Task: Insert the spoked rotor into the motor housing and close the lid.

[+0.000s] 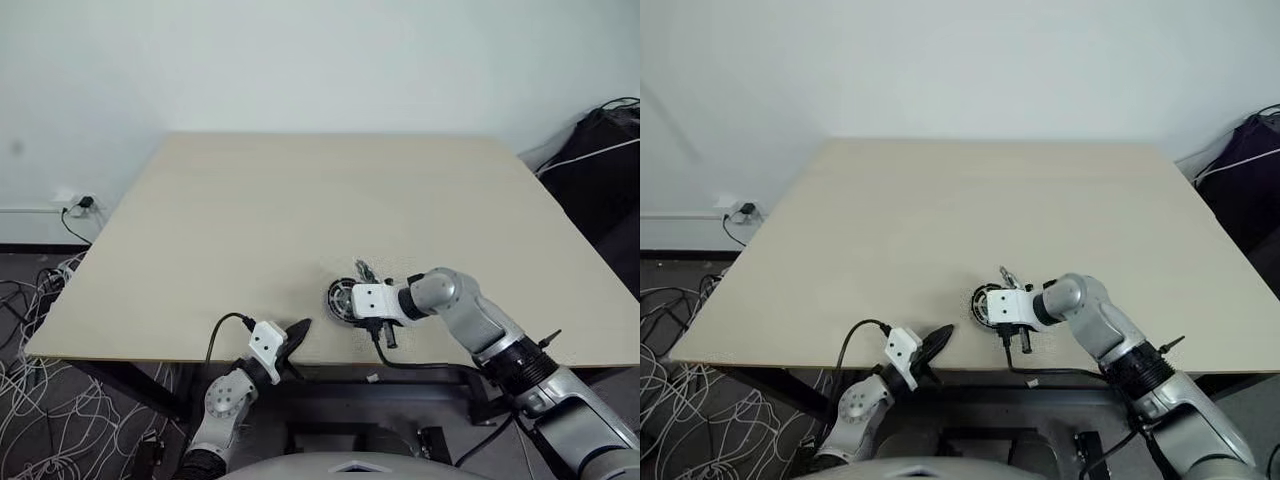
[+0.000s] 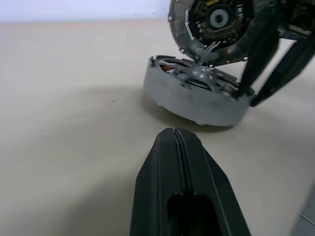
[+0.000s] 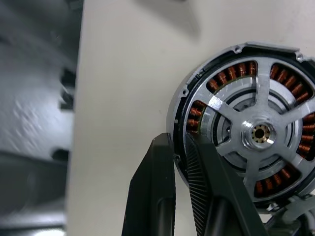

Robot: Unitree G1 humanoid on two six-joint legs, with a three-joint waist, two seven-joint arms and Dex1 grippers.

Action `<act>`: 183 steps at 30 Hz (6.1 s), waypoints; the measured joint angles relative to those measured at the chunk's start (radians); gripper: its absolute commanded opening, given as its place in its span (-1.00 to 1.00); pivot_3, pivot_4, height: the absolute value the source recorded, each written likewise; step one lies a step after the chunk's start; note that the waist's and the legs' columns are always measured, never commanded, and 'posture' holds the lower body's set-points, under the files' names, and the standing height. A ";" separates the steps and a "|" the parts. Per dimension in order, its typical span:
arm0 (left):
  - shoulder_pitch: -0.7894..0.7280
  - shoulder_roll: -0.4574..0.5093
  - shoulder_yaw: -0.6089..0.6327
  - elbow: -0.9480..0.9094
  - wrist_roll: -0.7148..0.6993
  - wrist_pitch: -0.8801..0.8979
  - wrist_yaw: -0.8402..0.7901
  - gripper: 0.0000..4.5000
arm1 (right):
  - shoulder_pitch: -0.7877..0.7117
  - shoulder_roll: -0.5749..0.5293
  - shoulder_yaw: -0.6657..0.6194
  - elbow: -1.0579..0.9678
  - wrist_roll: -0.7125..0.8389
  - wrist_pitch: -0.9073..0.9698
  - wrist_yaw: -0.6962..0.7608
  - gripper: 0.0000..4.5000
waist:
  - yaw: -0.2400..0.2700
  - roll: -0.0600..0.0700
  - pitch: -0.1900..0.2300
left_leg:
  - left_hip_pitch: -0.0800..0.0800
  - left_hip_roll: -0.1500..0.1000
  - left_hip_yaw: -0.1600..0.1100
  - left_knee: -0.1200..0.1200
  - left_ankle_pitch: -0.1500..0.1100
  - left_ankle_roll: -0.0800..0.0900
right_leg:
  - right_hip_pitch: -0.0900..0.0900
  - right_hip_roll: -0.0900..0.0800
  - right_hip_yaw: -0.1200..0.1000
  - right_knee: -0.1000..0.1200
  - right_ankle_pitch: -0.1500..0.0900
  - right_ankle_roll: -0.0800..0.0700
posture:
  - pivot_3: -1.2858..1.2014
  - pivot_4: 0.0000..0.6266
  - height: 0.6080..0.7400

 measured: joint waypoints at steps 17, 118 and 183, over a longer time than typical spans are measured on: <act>-0.090 0.000 0.005 0.105 -0.037 -0.017 -0.051 -1.00 | 0.011 0.061 -0.090 -0.252 0.200 0.705 -0.143 -0.95 | 0.013 -0.001 0.001 | -0.002 -0.002 0.000 0.003 0.000 0.002 | 0.000 0.003 -0.001 0.001 0.001 0.000 | 0.03 -1.00 1.00; -0.037 0.025 0.039 0.072 -0.054 -0.007 -0.086 -1.00 | 0.314 0.269 -0.338 -0.125 0.379 0.002 -0.567 -0.99 | -0.030 0.001 -0.001 | 0.016 0.000 0.001 0.008 0.000 0.004 | 0.017 0.007 0.004 0.004 0.002 0.004 | 0.03 -1.00 1.00; -0.132 0.025 0.081 0.202 -0.060 -0.061 -0.064 -1.00 | 0.034 0.201 -0.204 0.377 0.345 -0.263 -0.153 0.99 | -0.033 0.001 -0.002 | 0.017 0.000 0.001 0.008 -0.001 0.000 | 0.016 0.007 0.006 0.004 0.004 0.003 | 0.03 -1.00 1.00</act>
